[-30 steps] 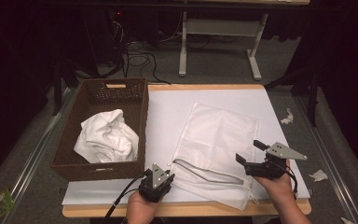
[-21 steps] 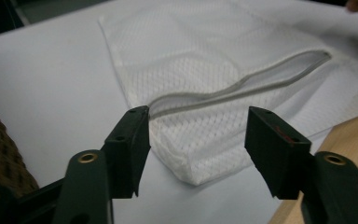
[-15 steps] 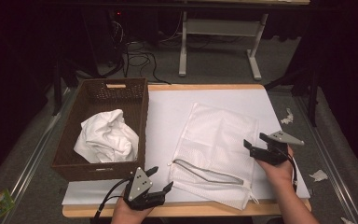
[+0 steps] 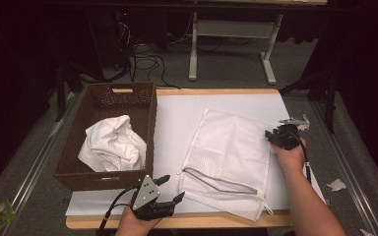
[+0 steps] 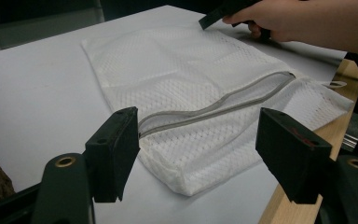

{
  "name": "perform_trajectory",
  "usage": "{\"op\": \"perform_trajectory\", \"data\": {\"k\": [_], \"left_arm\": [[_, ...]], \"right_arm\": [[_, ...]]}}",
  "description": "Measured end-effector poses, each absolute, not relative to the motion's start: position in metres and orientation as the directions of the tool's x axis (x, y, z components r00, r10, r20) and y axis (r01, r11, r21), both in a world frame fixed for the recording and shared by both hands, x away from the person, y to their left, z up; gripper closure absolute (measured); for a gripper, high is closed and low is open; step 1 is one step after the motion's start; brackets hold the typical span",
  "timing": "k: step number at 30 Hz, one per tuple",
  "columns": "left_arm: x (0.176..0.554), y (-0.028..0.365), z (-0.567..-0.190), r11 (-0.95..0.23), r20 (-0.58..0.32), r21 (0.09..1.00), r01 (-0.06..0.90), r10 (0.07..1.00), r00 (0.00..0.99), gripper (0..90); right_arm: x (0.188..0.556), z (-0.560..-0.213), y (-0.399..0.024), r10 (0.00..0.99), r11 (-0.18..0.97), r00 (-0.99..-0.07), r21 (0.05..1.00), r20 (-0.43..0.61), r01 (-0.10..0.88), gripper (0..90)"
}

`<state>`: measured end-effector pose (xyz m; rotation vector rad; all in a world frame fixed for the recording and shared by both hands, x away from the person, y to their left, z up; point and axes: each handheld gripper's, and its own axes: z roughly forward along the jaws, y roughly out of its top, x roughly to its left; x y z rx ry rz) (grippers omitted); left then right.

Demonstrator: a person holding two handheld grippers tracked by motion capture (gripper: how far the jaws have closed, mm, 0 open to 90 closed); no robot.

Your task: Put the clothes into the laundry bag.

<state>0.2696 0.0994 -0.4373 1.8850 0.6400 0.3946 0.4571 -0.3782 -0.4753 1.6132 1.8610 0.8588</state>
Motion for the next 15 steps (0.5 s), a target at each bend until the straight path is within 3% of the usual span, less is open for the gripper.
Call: {"op": "perform_trajectory", "data": {"k": [3,6,15], "left_arm": [[0.269,0.098,-0.438,-0.305,-0.016,0.920,0.244,0.594,0.804,30.6],[0.269,0.098,-0.439,-0.305,-0.017,0.920,0.247,0.598,0.801,30.5],[0.270,0.097,-0.441,-0.306,-0.017,0.917,0.254,0.609,0.793,30.2]], "right_arm": [[0.462,-0.479,-0.378,0.988,0.097,-0.153,0.737,0.009,0.669,65.7],[0.465,-0.477,-0.379,0.984,0.123,-0.179,0.728,0.000,0.675,87.3],[0.453,-0.474,-0.394,0.986,0.131,-0.163,0.708,-0.023,0.693,88.7]]}}
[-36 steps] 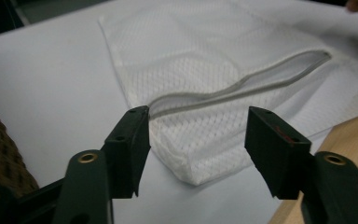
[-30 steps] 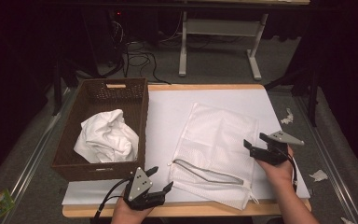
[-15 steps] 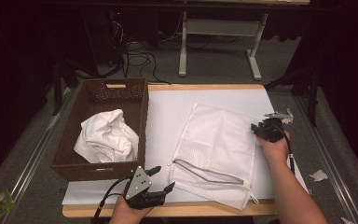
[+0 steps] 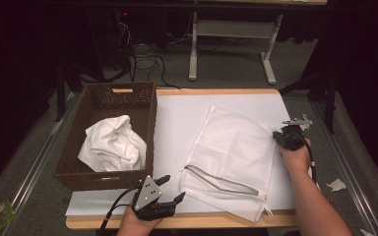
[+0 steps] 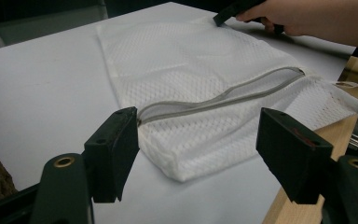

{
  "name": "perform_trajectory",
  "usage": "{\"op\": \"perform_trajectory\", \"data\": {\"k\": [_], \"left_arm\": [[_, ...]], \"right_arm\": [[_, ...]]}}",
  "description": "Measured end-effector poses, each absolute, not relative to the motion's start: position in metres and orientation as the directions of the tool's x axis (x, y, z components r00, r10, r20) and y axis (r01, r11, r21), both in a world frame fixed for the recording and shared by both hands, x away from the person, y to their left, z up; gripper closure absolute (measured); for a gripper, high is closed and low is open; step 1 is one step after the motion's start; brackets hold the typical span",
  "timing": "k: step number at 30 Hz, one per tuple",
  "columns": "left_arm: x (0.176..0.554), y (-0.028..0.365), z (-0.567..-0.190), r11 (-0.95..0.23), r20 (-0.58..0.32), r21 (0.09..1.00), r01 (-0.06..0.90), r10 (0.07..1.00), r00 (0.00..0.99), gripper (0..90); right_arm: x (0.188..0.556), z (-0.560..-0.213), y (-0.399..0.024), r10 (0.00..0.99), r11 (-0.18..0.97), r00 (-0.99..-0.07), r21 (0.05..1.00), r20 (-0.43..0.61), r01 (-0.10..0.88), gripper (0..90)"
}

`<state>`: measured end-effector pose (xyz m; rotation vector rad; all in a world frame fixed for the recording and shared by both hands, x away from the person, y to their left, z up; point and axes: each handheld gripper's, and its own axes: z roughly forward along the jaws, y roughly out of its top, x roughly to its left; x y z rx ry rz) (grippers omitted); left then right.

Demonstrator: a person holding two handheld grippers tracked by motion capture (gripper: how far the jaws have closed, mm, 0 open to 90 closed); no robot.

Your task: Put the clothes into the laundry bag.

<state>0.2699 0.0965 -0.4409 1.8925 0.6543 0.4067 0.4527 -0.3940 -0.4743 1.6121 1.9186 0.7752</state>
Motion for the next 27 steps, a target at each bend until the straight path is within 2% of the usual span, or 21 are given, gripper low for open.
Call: {"op": "perform_trajectory", "data": {"k": [5,9,10,12,19,27], "left_arm": [[0.271,0.095,-0.442,-0.307,-0.020,0.916,0.260,0.611,0.791,30.3],[0.271,0.094,-0.442,-0.302,-0.023,0.917,0.261,0.613,0.790,30.3],[0.271,0.094,-0.443,-0.300,-0.023,0.918,0.260,0.613,0.790,30.3],[0.271,0.094,-0.443,-0.302,-0.020,0.918,0.257,0.612,0.790,30.3],[0.273,0.093,-0.445,-0.306,-0.027,0.914,0.266,0.609,0.793,31.1],[0.273,0.092,-0.445,-0.301,-0.037,0.914,0.271,0.604,0.796,31.6]], "right_arm": [[0.426,-0.475,-0.422,0.992,0.098,-0.129,0.721,-0.012,0.686,88.5],[0.418,-0.476,-0.426,0.993,0.086,-0.121,0.724,-0.004,0.684,87.6],[0.417,-0.476,-0.427,0.992,0.092,-0.124,0.728,-0.010,0.679,85.0],[0.415,-0.476,-0.426,0.991,0.095,-0.133,0.734,-0.006,0.673,74.2],[0.404,-0.459,-0.412,0.984,0.112,-0.180,0.789,-0.001,0.604,58.9],[0.382,-0.448,-0.394,0.969,0.133,-0.245,0.821,0.009,0.555,54.8]]}}
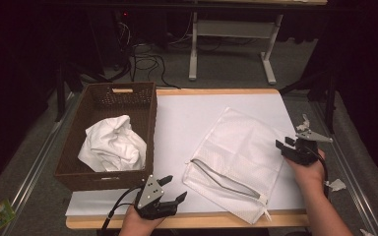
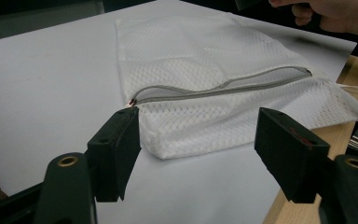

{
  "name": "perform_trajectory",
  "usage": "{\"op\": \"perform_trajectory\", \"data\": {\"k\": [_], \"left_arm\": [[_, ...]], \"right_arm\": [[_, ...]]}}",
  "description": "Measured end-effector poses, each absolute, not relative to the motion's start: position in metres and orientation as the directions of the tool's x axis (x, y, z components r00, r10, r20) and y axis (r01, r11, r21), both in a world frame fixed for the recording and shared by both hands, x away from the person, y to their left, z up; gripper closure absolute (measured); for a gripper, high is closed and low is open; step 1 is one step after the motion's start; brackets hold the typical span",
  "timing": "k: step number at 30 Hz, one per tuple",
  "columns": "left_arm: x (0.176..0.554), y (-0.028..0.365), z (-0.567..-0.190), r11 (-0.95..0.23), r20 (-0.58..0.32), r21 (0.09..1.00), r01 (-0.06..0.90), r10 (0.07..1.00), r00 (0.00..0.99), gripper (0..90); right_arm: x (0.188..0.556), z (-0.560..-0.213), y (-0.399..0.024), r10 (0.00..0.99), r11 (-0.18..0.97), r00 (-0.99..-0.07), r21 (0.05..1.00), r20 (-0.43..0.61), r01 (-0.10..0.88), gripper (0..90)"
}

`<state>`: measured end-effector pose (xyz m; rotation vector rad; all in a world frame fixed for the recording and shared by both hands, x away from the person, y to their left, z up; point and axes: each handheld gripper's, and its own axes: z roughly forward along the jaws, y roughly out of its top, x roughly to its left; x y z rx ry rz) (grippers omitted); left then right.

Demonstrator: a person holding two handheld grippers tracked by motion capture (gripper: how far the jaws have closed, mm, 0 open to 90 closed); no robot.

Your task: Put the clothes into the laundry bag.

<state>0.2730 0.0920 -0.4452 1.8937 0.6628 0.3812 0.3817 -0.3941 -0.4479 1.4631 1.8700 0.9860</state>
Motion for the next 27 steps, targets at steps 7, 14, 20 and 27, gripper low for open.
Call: {"op": "perform_trajectory", "data": {"k": [7,14,20,27], "left_arm": [[0.274,0.092,-0.445,-0.302,-0.034,0.915,0.268,0.603,0.797,32.0],[0.277,0.087,-0.448,-0.316,-0.025,0.911,0.264,0.598,0.801,32.4],[0.282,0.083,-0.450,-0.328,-0.022,0.906,0.266,0.593,0.805,32.8],[0.283,0.079,-0.450,-0.331,-0.022,0.907,0.261,0.581,0.814,33.0]], "right_arm": [[0.359,-0.441,-0.377,0.951,0.138,-0.306,0.845,0.032,0.517,53.1],[0.327,-0.437,-0.348,0.918,0.153,-0.392,0.859,0.060,0.489,53.4],[0.307,-0.435,-0.323,0.884,0.177,-0.462,0.860,0.076,0.479,54.7],[0.299,-0.444,-0.288,0.817,0.254,-0.568,0.822,0.099,0.509,53.0]]}}
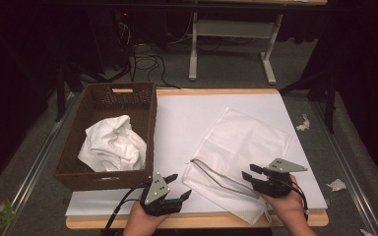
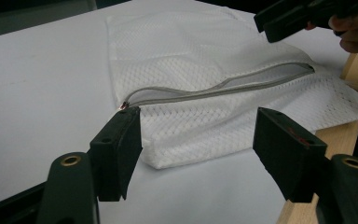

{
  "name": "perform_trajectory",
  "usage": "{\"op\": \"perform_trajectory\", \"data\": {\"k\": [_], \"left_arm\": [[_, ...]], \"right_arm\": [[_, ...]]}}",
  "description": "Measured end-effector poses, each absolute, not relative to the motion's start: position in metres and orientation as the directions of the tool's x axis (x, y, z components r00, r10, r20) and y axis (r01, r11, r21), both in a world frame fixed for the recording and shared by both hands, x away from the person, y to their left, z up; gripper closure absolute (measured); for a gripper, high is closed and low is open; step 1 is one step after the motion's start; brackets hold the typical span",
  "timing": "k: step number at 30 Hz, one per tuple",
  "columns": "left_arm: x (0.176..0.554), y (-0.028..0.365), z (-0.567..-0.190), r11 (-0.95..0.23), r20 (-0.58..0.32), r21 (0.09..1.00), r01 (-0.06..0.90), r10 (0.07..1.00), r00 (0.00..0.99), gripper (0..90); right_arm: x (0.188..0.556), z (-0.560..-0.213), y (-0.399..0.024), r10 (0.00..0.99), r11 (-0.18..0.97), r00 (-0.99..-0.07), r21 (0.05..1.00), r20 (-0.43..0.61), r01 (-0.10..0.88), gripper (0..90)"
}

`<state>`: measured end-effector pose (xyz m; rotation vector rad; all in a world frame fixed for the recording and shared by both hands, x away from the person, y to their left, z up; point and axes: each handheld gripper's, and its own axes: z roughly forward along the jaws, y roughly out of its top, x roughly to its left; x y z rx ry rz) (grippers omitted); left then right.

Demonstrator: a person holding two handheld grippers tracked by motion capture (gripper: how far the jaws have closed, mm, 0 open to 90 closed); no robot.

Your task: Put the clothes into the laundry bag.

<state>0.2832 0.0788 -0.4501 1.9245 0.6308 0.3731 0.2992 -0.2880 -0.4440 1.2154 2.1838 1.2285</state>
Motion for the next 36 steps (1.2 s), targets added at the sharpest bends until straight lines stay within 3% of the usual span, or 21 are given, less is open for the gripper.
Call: {"op": "perform_trajectory", "data": {"k": [10,16,26,36], "left_arm": [[0.285,0.076,-0.450,-0.316,-0.043,0.910,0.267,0.570,0.821,32.9],[0.286,0.075,-0.451,-0.320,-0.034,0.912,0.258,0.567,0.823,32.6],[0.285,0.072,-0.452,-0.323,-0.024,0.913,0.250,0.567,0.823,30.9],[0.284,0.073,-0.452,-0.311,-0.024,0.919,0.241,0.568,0.823,30.5]], "right_arm": [[0.326,-0.449,-0.257,0.804,0.257,-0.580,0.800,0.135,0.542,42.1],[0.311,-0.455,-0.255,0.806,0.315,-0.588,0.794,0.066,0.521,38.9],[0.305,-0.463,-0.255,0.819,0.361,-0.573,0.757,0.021,0.545,24.9],[0.309,-0.474,-0.248,0.815,0.450,-0.576,0.691,-0.059,0.566,29.4]]}}
